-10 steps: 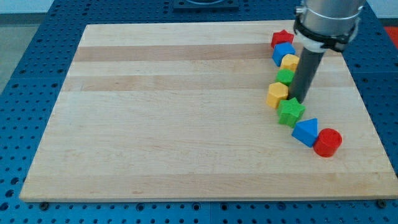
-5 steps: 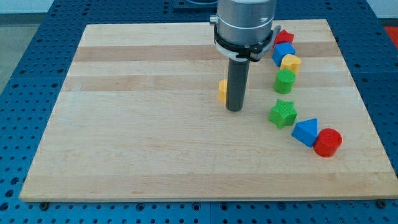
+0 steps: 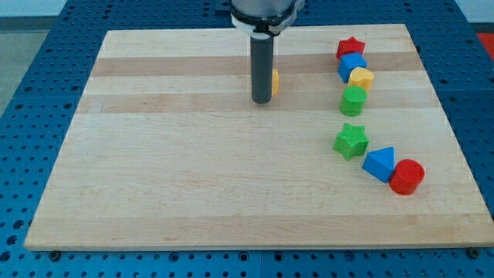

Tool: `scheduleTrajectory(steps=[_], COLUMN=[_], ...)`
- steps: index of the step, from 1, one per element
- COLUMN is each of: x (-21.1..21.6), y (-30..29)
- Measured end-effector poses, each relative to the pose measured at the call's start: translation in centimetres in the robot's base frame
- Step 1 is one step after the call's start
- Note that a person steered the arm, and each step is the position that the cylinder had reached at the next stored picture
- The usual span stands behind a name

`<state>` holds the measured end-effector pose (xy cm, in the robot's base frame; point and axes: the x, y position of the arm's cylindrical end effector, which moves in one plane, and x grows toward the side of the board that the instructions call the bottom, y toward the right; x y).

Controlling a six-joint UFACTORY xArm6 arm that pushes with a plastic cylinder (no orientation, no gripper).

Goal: Move the yellow hexagon to top center

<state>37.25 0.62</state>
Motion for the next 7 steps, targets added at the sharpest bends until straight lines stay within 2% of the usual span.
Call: scheduleTrajectory(steps=[3, 7], x=[-1.9, -7.6], y=[2.8, 2.8])
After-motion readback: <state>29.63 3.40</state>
